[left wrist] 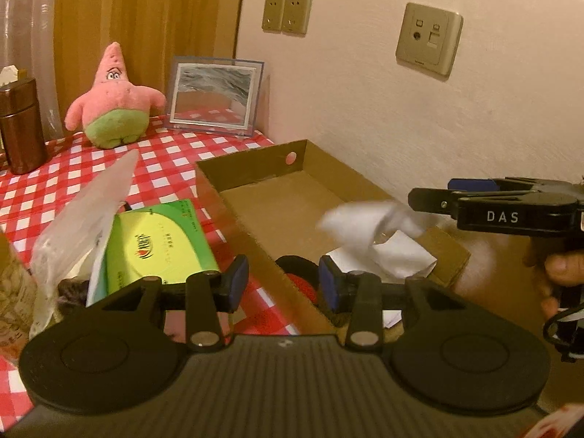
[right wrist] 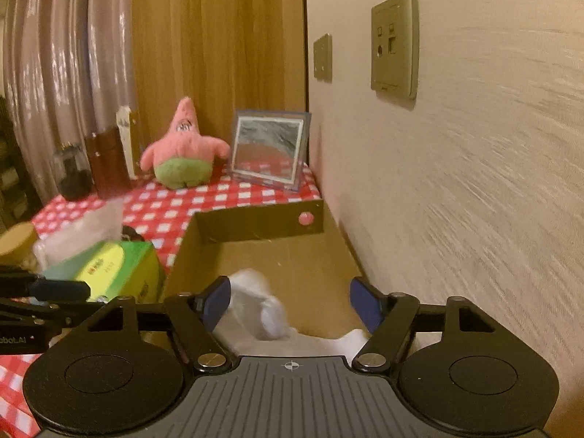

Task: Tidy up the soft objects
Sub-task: 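Move both tools back from the box toward the pile of items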

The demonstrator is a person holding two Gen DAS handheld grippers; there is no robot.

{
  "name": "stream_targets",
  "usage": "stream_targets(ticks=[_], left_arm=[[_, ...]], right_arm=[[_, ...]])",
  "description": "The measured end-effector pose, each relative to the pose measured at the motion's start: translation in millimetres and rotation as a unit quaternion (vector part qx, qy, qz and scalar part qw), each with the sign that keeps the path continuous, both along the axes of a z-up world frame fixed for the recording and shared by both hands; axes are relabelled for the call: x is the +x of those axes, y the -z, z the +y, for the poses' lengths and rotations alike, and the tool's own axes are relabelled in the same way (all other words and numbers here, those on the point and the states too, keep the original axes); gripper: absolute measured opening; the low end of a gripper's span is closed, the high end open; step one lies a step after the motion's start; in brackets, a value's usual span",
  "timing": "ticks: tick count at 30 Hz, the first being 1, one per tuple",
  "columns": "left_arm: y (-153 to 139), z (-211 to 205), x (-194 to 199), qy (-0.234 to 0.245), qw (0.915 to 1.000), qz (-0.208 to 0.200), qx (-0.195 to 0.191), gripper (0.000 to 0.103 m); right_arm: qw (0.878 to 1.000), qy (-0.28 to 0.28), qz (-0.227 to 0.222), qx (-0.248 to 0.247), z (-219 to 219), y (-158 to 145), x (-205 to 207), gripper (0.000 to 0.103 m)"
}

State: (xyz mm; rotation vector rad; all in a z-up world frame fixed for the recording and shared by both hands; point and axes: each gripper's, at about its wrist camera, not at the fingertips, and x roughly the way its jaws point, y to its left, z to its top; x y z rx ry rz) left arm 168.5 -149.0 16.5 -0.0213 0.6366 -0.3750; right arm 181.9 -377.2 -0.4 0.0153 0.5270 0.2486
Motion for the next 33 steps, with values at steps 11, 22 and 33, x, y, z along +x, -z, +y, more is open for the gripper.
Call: stream_targets(ticks=[11, 22, 33], left_arm=[[-17, 40, -40, -0.043, 0.9989, -0.014, -0.014, 0.038], [-29, 94, -80, -0.101, 0.9945, -0.029, 0.005, 0.039], [-37, 130, -101, -0.139, 0.9893, -0.042, 0.011, 0.039]], right_arm=[[1.000, -0.013, -0.013, 0.004, 16, -27, -27, 0.071], [0.997, -0.064, -0.036, 0.038, 70, -55, -61, 0.071], [0.994, -0.095, -0.030, 0.049, 115, -59, -75, 0.071]])
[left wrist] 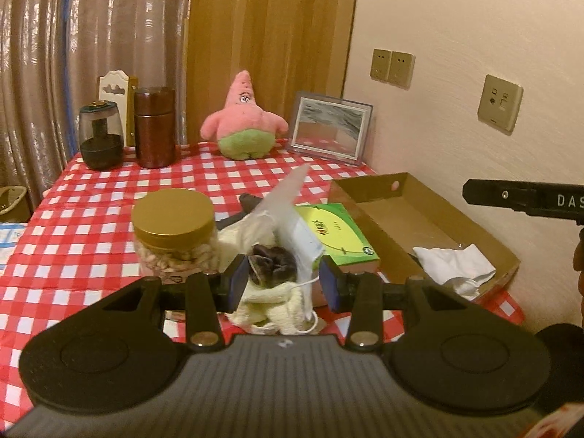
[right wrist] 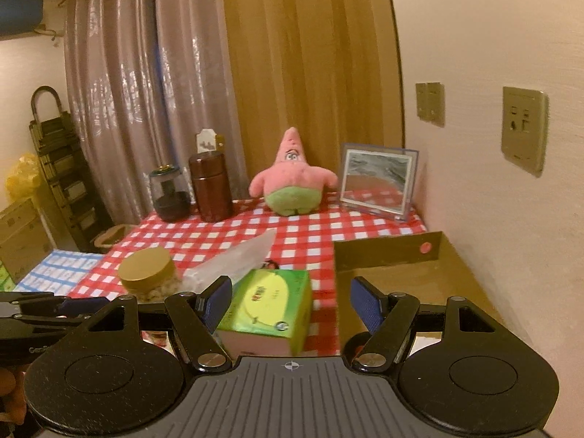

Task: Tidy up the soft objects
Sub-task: 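Move both tools back from the box toward the pile of items, then grasp the clear plastic bag with the left tool while the right tool grasps the face mask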

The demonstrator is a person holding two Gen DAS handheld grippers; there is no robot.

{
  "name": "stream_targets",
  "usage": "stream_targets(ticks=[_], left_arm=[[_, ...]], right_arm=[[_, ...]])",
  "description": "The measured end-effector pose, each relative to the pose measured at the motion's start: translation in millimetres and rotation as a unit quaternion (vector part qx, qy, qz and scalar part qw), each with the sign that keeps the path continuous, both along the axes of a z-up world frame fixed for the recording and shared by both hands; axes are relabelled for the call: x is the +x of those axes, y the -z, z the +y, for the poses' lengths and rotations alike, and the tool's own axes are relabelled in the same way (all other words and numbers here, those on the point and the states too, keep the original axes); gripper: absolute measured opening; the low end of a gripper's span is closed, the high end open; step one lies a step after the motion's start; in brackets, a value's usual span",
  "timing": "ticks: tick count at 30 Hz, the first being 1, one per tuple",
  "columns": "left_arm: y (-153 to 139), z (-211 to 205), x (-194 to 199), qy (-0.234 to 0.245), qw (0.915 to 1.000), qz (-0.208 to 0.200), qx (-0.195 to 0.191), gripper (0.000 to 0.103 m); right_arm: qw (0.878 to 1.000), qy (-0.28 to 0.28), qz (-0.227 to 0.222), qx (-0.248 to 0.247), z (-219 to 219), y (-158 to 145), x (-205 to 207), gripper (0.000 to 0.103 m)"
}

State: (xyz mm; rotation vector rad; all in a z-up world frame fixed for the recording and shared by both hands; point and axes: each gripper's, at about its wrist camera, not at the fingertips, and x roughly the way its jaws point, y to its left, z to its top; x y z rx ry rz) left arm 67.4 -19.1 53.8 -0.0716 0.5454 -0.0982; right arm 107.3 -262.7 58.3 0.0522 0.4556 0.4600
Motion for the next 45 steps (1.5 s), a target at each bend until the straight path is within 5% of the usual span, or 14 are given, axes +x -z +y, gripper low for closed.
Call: stream_targets(ticks=[12, 30, 39, 45], left_arm=[[2, 10, 2, -0.001, 1.0000, -0.001, 0.008, 0.039], [11, 32, 54, 0.040, 0.9960, 0.006, 0.079, 0.039], [17, 46, 79, 0.054, 0.9936, 0.012, 0.098, 0.039], [20, 51, 90, 0.056, 0.9945, 0.014, 0.088, 0.039]], right_arm=[[1.000, -0.019, 0.009, 0.008, 25, 4, -3, 0.071], [0.996, -0.051, 0.066, 0.017, 75, 36, 42, 0.070], [0.990, -0.062, 0.125, 0.027, 105, 70, 82, 0.040], [0.986, -0.062, 0.150, 0.029, 117, 83, 101, 0.030]])
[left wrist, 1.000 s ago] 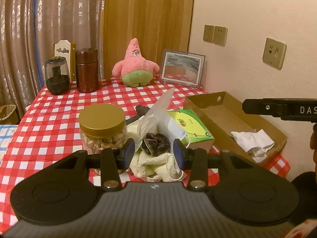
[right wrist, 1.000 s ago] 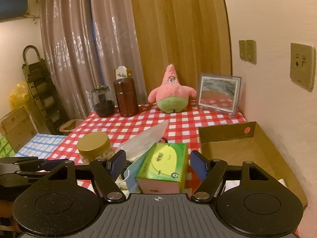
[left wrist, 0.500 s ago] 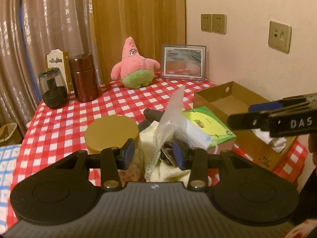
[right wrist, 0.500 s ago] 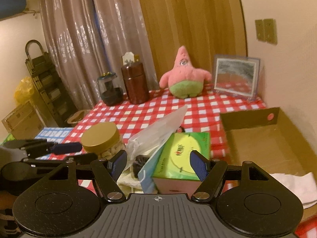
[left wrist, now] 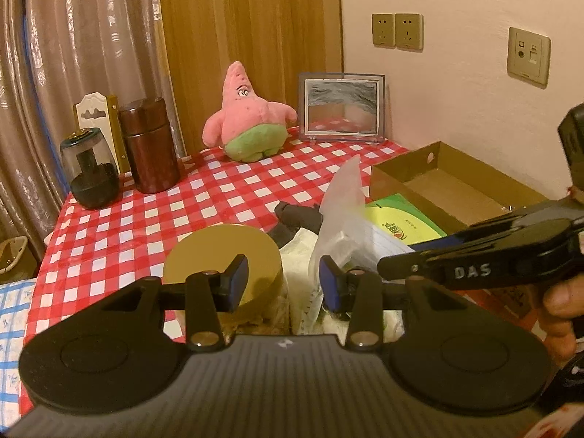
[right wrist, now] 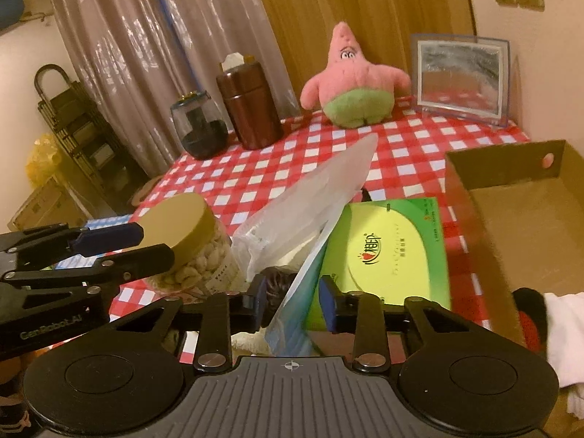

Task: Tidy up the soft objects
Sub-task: 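Grasp the clear plastic bag with the left tool while the right tool grasps the face mask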

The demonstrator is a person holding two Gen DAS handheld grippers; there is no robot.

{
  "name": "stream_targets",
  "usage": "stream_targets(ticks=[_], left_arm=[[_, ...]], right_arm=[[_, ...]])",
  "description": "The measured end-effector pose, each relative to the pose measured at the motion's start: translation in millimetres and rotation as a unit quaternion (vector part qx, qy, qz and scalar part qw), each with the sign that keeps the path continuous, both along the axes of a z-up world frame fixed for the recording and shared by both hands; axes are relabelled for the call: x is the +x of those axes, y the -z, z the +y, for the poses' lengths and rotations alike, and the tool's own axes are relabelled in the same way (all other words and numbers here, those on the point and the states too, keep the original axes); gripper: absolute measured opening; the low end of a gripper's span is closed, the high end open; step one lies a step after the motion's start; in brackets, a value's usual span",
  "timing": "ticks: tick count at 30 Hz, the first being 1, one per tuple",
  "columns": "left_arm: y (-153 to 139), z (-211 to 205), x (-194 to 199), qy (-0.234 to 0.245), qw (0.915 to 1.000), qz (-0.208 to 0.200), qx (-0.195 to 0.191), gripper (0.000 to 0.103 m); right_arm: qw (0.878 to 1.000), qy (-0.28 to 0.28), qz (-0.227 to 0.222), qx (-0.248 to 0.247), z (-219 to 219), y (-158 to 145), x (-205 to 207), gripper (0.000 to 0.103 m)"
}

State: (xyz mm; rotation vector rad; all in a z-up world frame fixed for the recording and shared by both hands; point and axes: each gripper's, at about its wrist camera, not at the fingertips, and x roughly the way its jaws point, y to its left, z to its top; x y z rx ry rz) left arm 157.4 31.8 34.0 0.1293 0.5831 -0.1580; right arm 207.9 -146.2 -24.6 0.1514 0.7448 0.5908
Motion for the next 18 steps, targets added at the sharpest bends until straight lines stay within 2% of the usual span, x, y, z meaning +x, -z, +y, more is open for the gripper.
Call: stream_targets(ticks=[5, 7, 8, 18], left_arm=[[3, 0, 6, 0.001, 1.0000, 0.000, -0.003, 0.039], [3, -1, 8, 0.003, 1.0000, 0.001, -0.005, 0.039], [3, -2, 8, 0.005, 1.0000, 0.001, -0.005, 0.039], [4, -25, 27, 0.038, 0.9992, 0.002, 0.012, 0.039]], right_arm=[[1.000, 0.003, 0.006, -0.008, 3, 6, 7, 0.017], [1.000, 0.004, 0.009, -0.006, 4, 7, 8, 0.004], [1.000, 0.006, 0.008, -0.004, 3, 7, 8, 0.002], [1.000, 0.012, -0.002, 0.019, -10, -1, 1, 0.001]])
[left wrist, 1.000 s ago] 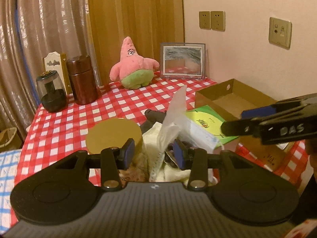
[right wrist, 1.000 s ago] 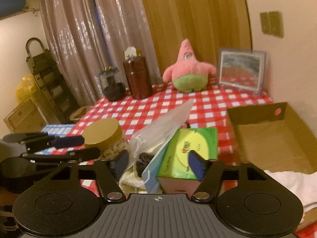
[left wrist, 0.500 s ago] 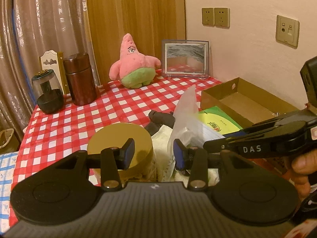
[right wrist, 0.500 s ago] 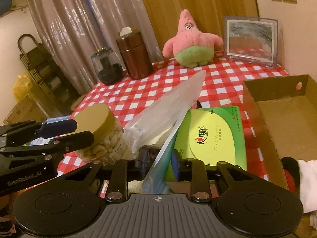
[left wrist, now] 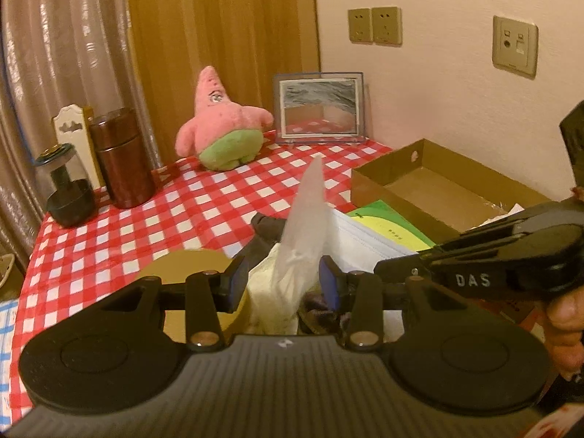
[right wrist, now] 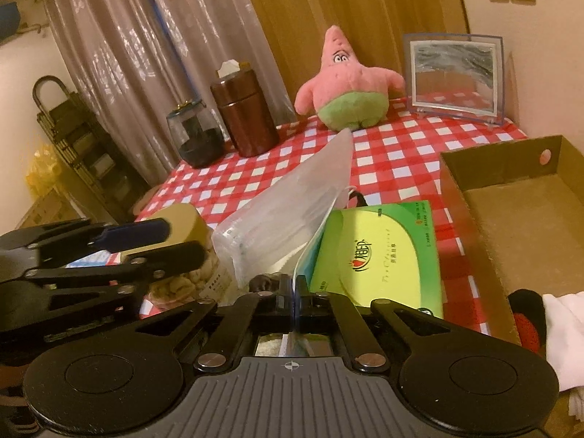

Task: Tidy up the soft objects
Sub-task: 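Grasp the clear plastic bag with the left tool while the right tool grasps the face mask, then carry the plastic bag and face mask into the cardboard box and open both tools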

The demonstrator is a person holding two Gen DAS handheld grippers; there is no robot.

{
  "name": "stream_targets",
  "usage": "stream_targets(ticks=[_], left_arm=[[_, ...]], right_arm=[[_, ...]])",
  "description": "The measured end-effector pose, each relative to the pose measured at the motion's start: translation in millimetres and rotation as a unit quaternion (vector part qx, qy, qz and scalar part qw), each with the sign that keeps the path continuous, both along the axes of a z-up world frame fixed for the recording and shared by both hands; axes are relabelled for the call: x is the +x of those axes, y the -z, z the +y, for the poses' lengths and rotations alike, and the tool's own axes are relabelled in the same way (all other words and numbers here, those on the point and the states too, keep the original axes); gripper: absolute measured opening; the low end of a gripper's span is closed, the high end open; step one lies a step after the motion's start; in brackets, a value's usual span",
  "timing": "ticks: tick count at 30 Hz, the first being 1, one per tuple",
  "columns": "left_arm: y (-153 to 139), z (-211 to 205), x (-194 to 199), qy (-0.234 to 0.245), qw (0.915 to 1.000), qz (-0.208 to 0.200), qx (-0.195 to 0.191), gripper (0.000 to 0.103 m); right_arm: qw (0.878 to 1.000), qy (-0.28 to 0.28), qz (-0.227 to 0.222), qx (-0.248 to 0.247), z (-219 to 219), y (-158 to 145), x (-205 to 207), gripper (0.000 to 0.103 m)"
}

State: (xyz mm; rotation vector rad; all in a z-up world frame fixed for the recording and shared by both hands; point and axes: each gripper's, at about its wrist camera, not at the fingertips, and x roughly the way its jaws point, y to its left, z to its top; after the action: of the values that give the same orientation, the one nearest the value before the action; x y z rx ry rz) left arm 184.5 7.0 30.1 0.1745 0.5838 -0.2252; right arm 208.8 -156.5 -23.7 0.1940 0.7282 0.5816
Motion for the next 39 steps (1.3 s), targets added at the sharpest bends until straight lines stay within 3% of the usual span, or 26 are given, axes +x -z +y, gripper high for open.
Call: stream_targets(ticks=[6, 10, 13, 16, 18, 21, 30, 39], left_arm=[[11, -19, 27, 0.008, 0.9992, 0.021, 0.031, 0.039], [26, -27, 46, -0.006, 0.9962, 0.035, 0.080, 0.038], [32, -28, 52, -0.010, 0.9952, 0.035, 0.091, 0.031], [34, -28, 53, -0.013, 0.9947, 0.030, 0.098, 0.017], [32, -28, 53, -0.015, 0.9953, 0.026, 0.092, 0.009], [25, -25, 48, -0.018, 0.9970, 0.020, 0.072, 0.006], [-21, -7, 22, -0.042, 0.9991, -0.007, -0.003, 0.005], [-51, -5, -10, -0.048, 0.9975, -0.011, -0.051, 0.005]], right_arm=[[1.000, 0.012, -0.001, 0.014, -11, -2, -2, 0.001], [1.000, 0.016, 0.002, 0.019, -16, -1, -1, 0.001], [1.000, 0.019, 0.003, 0.022, -21, 0, 0, 0.001], [0.999, 0.023, 0.004, 0.027, -24, 1, 0, 0.001], [0.999, 0.024, 0.002, 0.031, -25, 0, 0, 0.001], [0.999, 0.026, -0.006, 0.031, -26, -3, 0, 0.001], [0.997, 0.040, -0.055, 0.037, -31, -27, -12, 0.001], [0.994, 0.054, -0.085, 0.033, -43, -55, -36, 0.001]])
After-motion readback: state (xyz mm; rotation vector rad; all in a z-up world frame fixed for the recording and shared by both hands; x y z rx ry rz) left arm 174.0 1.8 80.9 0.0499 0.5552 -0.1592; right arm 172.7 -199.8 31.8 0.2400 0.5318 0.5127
